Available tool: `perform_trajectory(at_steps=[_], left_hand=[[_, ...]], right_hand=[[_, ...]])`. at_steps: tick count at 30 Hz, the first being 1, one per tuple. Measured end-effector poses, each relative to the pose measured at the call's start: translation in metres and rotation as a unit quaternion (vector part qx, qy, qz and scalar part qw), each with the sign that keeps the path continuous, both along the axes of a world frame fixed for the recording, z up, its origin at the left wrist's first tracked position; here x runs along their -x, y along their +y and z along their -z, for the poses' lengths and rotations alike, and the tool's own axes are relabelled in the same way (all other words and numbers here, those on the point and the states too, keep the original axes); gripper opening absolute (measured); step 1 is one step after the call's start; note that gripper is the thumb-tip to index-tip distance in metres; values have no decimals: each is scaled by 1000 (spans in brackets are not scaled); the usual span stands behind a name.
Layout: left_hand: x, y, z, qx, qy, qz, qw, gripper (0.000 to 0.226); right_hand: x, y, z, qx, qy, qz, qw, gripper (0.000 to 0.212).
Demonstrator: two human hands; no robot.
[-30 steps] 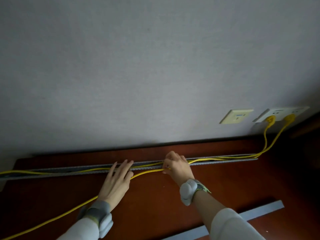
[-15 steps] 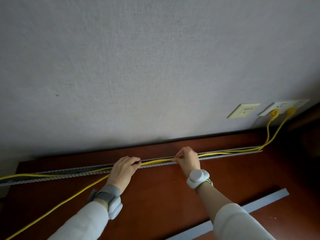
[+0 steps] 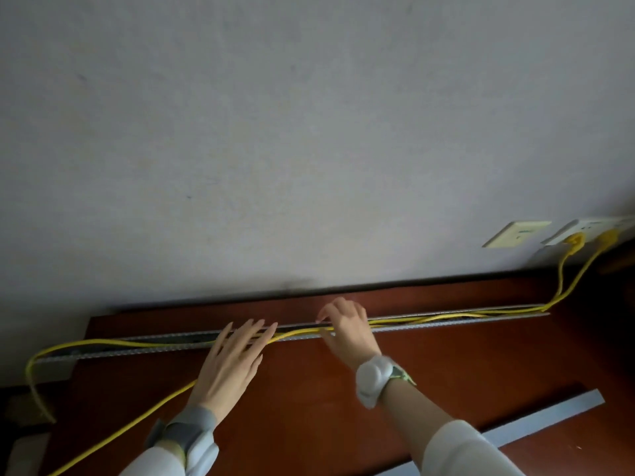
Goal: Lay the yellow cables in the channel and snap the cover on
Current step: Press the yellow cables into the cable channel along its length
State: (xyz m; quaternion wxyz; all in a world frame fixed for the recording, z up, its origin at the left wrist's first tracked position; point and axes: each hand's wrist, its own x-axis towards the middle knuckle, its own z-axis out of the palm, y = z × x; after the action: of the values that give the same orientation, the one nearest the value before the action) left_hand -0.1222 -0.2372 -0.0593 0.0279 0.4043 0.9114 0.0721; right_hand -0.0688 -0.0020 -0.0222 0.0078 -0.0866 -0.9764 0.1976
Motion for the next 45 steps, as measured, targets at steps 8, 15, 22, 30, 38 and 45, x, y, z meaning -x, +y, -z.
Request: perform_trajectory(at_steps=[8,15,22,30,38,45], left_hand=[[5,-110,-1,67,-3,-115,991,44],[3,-145,8,33,4,-126,992,42],[56,-194,-11,-42,30,-170,984,31],[82,-207,-16,-22,-3,-177,984,49],[76,-218,10,-17,-41,-172,984,63],[84,-231,7,-25,-60,-136,989,75]], right_hand=[[37,-130,24,-86,6,-234,969,43],[50,-156,23,-128,30,-215,968,18],[75,-145,1,-114,23,-133,984,20],[80,-156,18,-45,-18,-26,998,17],[79,-154,24,-46,6,-41,998,19],[67,-149,27,-84,23,-94,992,26]])
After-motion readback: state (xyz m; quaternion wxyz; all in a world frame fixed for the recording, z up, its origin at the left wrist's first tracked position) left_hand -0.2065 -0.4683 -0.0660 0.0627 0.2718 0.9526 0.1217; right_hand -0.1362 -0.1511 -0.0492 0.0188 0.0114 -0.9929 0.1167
